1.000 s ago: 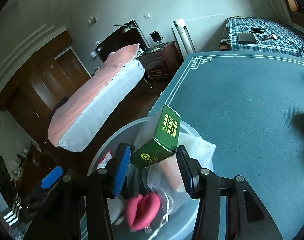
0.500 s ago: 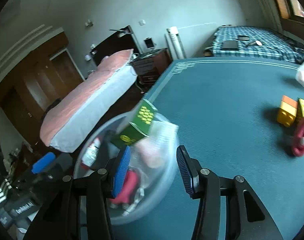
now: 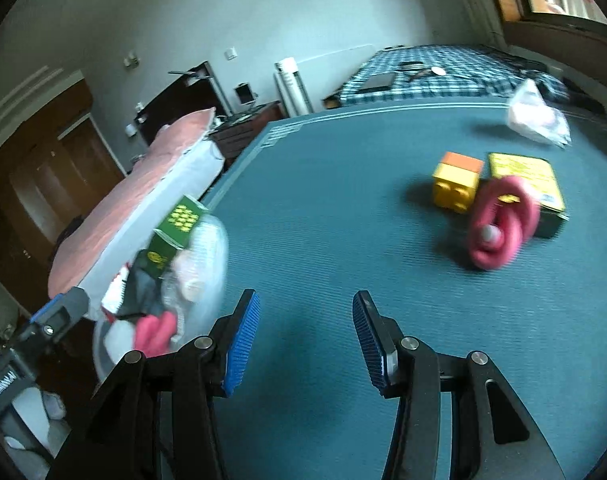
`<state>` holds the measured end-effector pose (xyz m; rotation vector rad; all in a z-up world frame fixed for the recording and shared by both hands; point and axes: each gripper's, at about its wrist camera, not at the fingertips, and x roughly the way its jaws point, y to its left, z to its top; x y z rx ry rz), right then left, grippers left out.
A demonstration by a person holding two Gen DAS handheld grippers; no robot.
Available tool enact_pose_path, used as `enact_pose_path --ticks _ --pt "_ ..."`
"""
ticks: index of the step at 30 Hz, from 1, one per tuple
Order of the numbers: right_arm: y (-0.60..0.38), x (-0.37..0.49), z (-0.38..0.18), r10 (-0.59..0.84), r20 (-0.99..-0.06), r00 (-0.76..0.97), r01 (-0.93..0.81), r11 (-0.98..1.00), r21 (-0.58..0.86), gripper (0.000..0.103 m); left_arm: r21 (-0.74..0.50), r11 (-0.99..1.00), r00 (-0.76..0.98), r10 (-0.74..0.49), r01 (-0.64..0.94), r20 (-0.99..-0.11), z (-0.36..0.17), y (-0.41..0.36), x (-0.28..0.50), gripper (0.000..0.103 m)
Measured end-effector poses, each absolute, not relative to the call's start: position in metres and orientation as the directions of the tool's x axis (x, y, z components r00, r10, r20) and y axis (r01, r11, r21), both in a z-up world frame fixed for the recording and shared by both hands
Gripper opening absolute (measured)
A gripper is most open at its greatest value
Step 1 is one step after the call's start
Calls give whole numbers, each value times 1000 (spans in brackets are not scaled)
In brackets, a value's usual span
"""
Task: Organize objects
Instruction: 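Move both grippers back toward the pink toy and yellow-green tin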
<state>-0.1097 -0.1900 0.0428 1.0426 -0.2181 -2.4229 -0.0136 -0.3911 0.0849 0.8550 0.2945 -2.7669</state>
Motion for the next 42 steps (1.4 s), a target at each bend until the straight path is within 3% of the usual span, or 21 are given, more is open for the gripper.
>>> enact_pose_path --ticks 29,42 --pt "-37 -148 25 -239 -676 -697 103 -966 236 51 -63 -998 -752 40 2 -658 67 -249 -78 103" --pt "-6 -153 20 -276 -649 -709 34 -933 359 51 -16 -997 -706 66 -76 -705 47 -191 -143 103"
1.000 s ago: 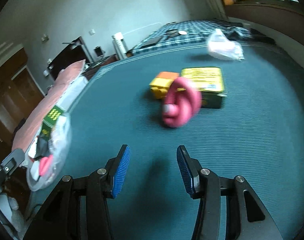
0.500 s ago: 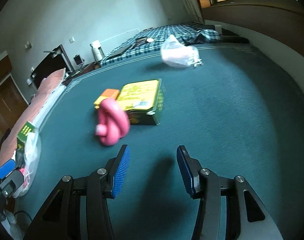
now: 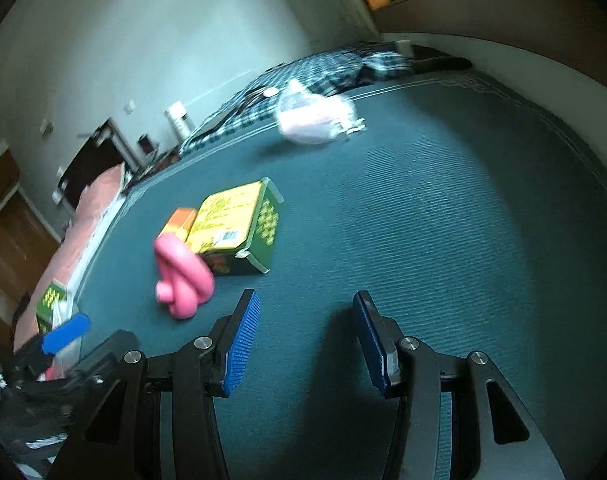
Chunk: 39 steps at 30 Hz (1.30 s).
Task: Organize objects
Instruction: 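Move both grippers back toward the pink toy and yellow-green tin, then grasp the pink knotted toy with the left gripper while the right grasps the yellow-green tin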
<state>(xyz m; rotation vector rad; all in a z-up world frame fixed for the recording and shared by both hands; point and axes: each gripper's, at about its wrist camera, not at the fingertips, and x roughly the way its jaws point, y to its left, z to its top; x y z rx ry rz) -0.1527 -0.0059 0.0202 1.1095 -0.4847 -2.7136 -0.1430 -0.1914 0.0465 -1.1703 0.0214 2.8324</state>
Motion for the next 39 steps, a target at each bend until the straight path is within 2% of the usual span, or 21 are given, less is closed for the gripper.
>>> enact_pose_path --ticks 4,9,13,17,21,24,25,30,35,39 --pt "8 -151 21 -189 -650 -736 -71 -933 352 51 -24 -996 -698 76 -85 -712 41 -180 -158 103" --pt "6 -152 23 -172 -647 -743 -79 -937 341 51 -17 -995 -688 83 -102 -721 34 -166 -174 103" --pt "6 -153 23 -168 -647 -744 -82 -938 338 51 -19 -994 -679 86 -106 -729 30 -160 -186 99" --pt "5 -154 22 -169 -647 -744 -77 -939 334 51 -39 -993 -658 103 -111 -746 25 -159 -196 82" --pt "3 -153 21 -174 -646 -743 -70 -940 334 51 -66 -990 -647 133 -126 -751 22 -161 -199 74" --pt "1 -152 21 -182 -643 -744 -59 -941 334 51 -81 -988 -650 150 -135 -745 23 -162 -197 60" --pt "1 -152 21 -182 -641 -745 -56 -941 333 51 -87 -987 -653 155 -136 -741 23 -163 -196 49" --pt "0 -152 22 -189 -632 -752 -39 -944 329 51 -97 -988 -672 152 -119 -725 26 -171 -186 48" --pt "-6 -152 23 -196 -629 -752 -14 -950 313 51 -64 -996 -715 87 -59 -694 38 -186 -170 47" --pt "-13 -158 26 -214 -637 -740 16 -953 301 59 -42 -999 -748 43 -21 -662 48 -195 -155 47"
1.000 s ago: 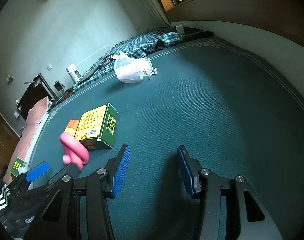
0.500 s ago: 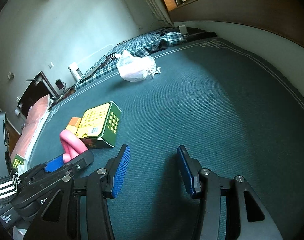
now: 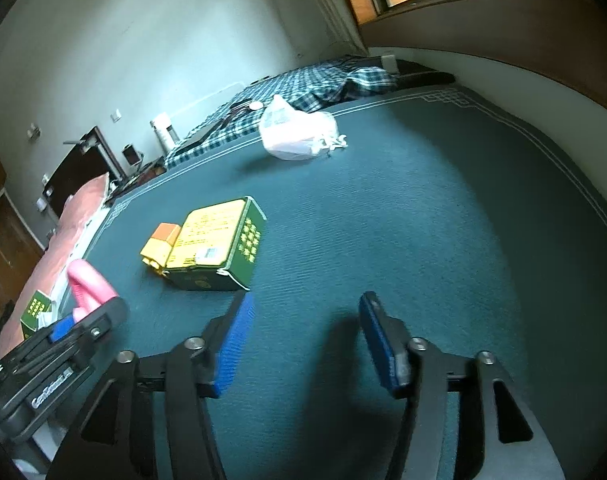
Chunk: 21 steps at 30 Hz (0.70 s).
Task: Organize objects
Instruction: 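Grasp the pink knotted toy with the left gripper while the right grasps the yellow-green tin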
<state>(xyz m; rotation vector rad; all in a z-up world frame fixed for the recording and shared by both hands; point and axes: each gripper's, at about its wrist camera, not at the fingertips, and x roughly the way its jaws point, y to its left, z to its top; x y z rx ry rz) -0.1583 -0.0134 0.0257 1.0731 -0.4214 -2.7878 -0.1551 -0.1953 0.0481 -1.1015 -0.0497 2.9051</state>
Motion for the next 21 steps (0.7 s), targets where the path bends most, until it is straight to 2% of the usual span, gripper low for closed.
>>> enact_pose_path --ticks 2,6,11,21 --pt "-19 -162 30 -213 -633 -745 27 -956 291 59 -31 -1000 -762 24 -5 -647 52 -200 -147 47" --pt "-41 -173 41 -233 -612 -756 74 -959 275 68 -11 -1000 -783 -6 17 -622 58 -207 -135 47" --pt "-73 -183 46 -249 -610 -752 132 -964 231 73 -12 -999 -793 -29 46 -608 61 -219 -127 47" --pt "-106 -209 30 -157 -670 -726 119 -988 102 74 -55 -994 -784 -39 92 -619 59 -235 -128 47"
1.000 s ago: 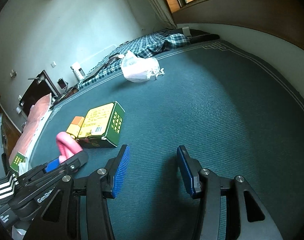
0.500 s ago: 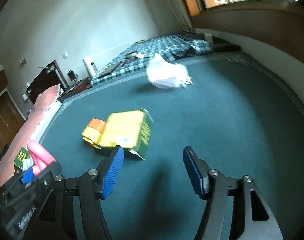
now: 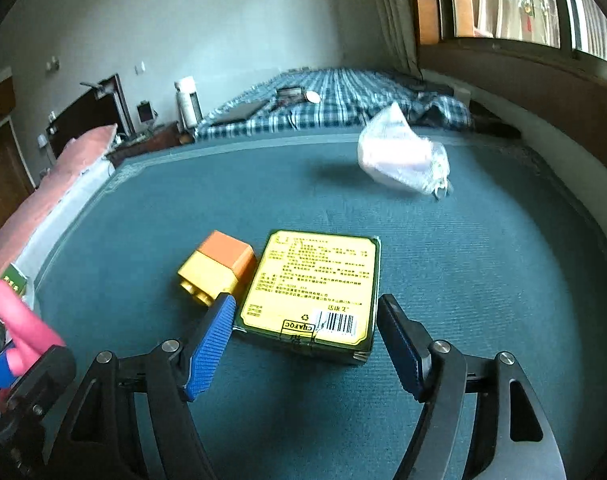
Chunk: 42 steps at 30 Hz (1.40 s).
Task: Organize objects
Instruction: 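Grasp the pink knotted toy with the left gripper while the right grasps the yellow-green tin, then carry the pink toy and tin to the bowl and release both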
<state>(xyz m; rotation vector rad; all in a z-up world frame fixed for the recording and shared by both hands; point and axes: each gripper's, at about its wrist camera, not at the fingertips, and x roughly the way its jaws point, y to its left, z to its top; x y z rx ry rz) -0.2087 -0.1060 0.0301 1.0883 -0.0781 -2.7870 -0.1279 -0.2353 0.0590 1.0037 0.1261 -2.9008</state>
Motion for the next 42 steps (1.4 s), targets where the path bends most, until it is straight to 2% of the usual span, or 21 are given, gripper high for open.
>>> enact_pose_path --ticks 15,24,35,42 --pt "-85 -197 31 -187 -645 -741 84 -979 188 71 -52 -994 -784 -47 100 -619 58 -236 -125 47" --pt "-88 -164 33 -200 -631 -749 107 -977 183 71 -61 -991 -802 -60 119 -594 69 -246 -114 47" --pt "-101 -133 35 -233 -632 -739 133 -970 202 71 -29 -987 -804 -114 161 -584 81 -286 -82 48" --pt "-126 -110 49 -293 -604 -741 197 -955 221 71 -24 -970 -789 -180 240 -588 83 -341 -63 48"
